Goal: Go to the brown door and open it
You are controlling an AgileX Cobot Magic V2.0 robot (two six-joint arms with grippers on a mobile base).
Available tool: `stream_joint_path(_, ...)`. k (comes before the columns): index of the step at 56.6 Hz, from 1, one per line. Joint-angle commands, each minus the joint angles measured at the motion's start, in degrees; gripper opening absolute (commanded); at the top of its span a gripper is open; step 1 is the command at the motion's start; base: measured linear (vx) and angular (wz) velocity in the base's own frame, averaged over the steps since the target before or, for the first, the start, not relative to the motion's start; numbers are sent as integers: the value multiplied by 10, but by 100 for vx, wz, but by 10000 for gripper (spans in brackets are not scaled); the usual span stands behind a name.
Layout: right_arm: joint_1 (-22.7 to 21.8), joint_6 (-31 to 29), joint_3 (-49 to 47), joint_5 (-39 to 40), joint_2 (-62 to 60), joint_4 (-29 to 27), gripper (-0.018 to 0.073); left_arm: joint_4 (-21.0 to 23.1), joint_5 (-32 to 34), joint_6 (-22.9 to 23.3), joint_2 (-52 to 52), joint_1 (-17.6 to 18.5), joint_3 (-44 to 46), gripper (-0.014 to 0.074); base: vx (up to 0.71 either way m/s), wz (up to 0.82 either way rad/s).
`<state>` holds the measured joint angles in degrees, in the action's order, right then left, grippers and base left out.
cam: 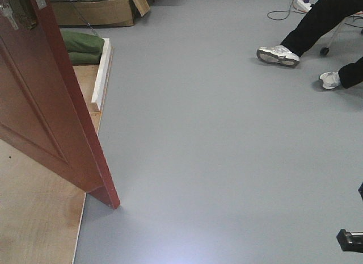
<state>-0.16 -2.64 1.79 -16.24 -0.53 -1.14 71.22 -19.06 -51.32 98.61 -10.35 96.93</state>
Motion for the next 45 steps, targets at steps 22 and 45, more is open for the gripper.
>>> stream_joint_path(22, -1, -3, 3, 47, -8, 4, 0, 14, 1, 1, -27, 6, 18, -3, 1, 0)
stream_joint_path(45, -1, -3, 3, 47, -8, 4, 0, 14, 1, 1, -27, 6, 18, -3, 8, -3)
